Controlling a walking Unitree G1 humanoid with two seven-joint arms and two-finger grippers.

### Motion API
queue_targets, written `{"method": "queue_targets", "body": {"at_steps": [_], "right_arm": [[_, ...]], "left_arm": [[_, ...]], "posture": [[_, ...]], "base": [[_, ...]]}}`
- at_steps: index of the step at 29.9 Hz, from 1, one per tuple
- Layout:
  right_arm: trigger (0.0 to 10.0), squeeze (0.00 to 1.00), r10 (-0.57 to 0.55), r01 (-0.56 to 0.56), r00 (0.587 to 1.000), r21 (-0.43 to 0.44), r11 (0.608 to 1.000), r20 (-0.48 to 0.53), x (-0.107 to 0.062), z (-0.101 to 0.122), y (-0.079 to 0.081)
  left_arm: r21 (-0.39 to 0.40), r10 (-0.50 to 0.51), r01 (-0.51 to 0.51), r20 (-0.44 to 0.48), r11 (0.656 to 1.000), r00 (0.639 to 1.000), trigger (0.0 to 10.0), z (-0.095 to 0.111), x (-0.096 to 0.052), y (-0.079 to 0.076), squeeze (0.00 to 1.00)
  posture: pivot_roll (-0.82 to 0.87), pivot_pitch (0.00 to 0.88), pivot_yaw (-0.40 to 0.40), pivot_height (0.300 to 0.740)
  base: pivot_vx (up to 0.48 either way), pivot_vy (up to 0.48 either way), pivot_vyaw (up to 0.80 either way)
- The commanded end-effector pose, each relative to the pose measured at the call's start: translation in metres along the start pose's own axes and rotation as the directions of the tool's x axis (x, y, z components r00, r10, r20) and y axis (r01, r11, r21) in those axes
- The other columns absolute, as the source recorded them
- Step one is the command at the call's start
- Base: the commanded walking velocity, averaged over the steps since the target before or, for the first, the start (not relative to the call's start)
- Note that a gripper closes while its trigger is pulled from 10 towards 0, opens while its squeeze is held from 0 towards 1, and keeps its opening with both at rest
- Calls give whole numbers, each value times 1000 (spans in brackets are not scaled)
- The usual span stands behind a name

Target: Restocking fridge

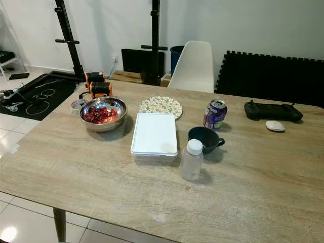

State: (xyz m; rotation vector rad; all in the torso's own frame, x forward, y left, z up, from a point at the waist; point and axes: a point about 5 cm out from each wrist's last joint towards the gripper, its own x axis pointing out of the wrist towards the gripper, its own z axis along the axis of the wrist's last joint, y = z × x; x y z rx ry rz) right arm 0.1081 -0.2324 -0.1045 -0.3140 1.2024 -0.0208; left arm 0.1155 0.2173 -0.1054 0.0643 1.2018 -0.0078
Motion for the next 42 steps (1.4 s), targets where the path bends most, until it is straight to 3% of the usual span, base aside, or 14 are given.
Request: {"method": "queue_targets", "body": {"at_steps": [1,31,42], "right_arm": [[10000,0,-1,1,1000,-6,1000,-6,0,-1,1],[10000,0,-5,5,1000,-18,1000,-10,0,-2,-1],[10000,0,-8,7,1000,-21,1000,-12,0,-3,-4]], "left_arm": [[11,-13,13,-16,1000,1000,10000,-6,0,-4,0],[11,-8,8,-42,1000,999,10000,-13,-1,-5,0],[14,-9,10,-54,1000,998,10000,-16,0,-7,0]], "posture": [[-46,0,-11,740],[-50,0,-13,740],[-53,0,-19,740]], "base": [[0,0,0],[0,0,0],[-360,0,0]]}}
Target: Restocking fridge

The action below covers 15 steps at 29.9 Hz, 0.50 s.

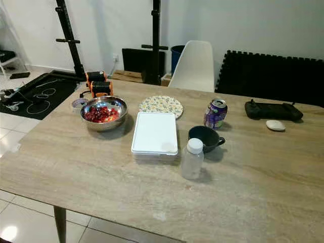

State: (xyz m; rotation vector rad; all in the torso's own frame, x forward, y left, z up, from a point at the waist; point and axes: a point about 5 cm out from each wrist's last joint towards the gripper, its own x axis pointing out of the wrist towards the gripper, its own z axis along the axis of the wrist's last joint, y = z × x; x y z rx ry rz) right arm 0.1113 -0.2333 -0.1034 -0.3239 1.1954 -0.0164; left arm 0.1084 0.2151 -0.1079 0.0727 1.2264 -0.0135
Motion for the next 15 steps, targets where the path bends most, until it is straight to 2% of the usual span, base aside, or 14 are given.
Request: {"method": "queue_targets", "body": {"at_steps": [1,15], "right_arm": [[10000,0,-5,5,1000,-12,1000,-19,-1,-6,-2],[10000,0,-3,2,1000,-14,1000,-19,-1,-6,-2]], "left_arm": [[4,-9,9,-31,1000,999,10000,-8,0,-5,0],[2,-11,11,-34,1000,999,10000,-10,0,-7,0]], "posture": [[-52,0,-20,740],[-52,0,-21,740]], "base": [[-394,0,0],[-394,0,0]]}}
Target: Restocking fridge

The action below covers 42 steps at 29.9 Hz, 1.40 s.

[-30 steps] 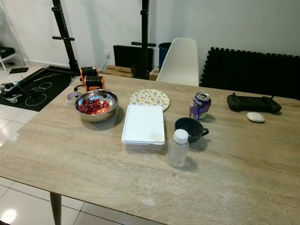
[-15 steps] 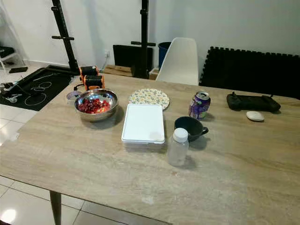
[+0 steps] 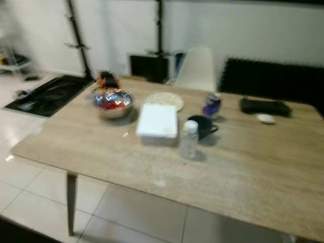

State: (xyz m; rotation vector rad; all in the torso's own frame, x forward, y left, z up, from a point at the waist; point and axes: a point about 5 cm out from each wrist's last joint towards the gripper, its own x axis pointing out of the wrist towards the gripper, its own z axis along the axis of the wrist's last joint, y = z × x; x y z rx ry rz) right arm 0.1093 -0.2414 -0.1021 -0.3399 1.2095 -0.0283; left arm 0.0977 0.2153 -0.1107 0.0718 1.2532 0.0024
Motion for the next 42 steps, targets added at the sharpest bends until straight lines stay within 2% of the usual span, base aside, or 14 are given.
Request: {"method": "queue_targets", "body": {"at_steps": [1,15,19,23,25,33,36,38,39,42], "right_arm": [[10000,0,13,-13,1000,-7,1000,-3,0,-2,5],[10000,0,13,-13,1000,-9,1000,-3,0,-3,5],[10000,0,14,-14,1000,-10,1000,-4,0,-3,5],[10000,0,14,-14,1000,-9,1000,-3,0,-2,5],[10000,0,14,-14,1000,-11,1000,-3,0,-2,5],[10000,0,12,-12,1000,-16,1000,-4,0,-2,5],[10000,0,14,-13,1000,-3,1000,20,0,1,5],[10000,0,31,-34,996,37,999,85,0,13,4],[10000,0,31,-34,996,37,999,85,0,13,4],[10000,0,118,-141,967,88,986,225,0,41,6]], "left_arm": [[11,-21,21,-7,1000,1000,10000,1,1,-6,0],[17,-27,27,-4,999,1000,10000,1,0,-3,0],[44,-45,46,-21,998,999,10000,0,0,-4,0],[37,-48,49,-24,998,999,10000,-1,0,-4,0],[3,-36,36,-24,999,999,10000,-3,0,-3,0],[10,-40,40,-35,999,999,10000,-7,-1,-2,0],[7,-42,42,-39,999,998,10000,-9,-1,-2,0],[8,-41,41,-40,999,998,10000,-10,-1,-1,0],[8,-41,41,-40,999,998,10000,-10,-1,-1,0],[10,-35,36,-43,999,998,10000,-11,-2,2,0]], "posture": [[-52,0,-21,740],[-53,0,-23,740],[-53,0,-24,740],[-53,0,-23,740],[-52,0,-23,740],[-52,0,-19,740],[-50,0,-19,740],[-50,0,-19,740],[-50,0,-19,740],[-51,0,-16,740]], "base": [[-390,0,0],[-24,0,0],[0,-240,0],[0,-472,0],[0,0,0],[0,0,0],[0,0,0],[0,0,0],[0,0,0],[0,0,0]]}}
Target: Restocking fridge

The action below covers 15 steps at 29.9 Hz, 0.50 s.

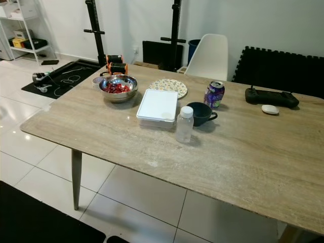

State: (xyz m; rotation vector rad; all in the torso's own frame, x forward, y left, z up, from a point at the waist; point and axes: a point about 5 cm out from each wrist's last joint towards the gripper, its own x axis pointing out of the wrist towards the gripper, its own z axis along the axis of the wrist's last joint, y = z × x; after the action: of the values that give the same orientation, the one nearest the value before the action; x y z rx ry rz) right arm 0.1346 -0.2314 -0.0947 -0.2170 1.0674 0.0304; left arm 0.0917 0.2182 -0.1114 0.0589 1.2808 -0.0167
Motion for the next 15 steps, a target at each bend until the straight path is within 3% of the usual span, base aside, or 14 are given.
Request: {"method": "queue_targets", "body": {"at_steps": [1,5,7,8,9,11,15], "right_arm": [[10000,0,40,-42,997,28,999,67,1,12,3],[10000,0,232,-234,951,-15,972,207,3,46,15],[10000,0,232,-234,951,-15,972,207,3,46,15],[10000,0,321,-323,912,-36,946,256,2,60,20],[10000,0,419,-423,852,-61,904,315,-1,77,24],[10000,0,635,-631,661,-162,759,401,-12,112,35],[10000,0,832,-771,398,-349,532,387,-32,140,48]], "left_arm": [[9,-13,13,-16,1000,1000,10000,-5,0,0,0],[15,-4,4,-15,1000,1000,10000,-4,-1,5,0],[15,-4,4,-15,1000,1000,10000,-4,-1,5,0],[17,-1,1,-14,1000,1000,10000,-4,-1,5,0],[19,0,0,-11,1000,1000,10000,-3,-1,5,0],[22,-1,1,-8,1000,1000,10000,-1,0,2,0],[26,-4,4,-9,1000,1000,10000,0,0,0,0]], "posture": [[-51,0,-16,740],[-54,0,-13,740],[-54,0,-13,740],[-53,0,-14,740],[-54,0,-13,740],[-57,0,-13,740],[-55,0,-17,740]], "base": [[0,0,0],[0,0,0],[0,0,0],[0,0,0],[0,0,0],[0,0,0],[0,0,0]]}}
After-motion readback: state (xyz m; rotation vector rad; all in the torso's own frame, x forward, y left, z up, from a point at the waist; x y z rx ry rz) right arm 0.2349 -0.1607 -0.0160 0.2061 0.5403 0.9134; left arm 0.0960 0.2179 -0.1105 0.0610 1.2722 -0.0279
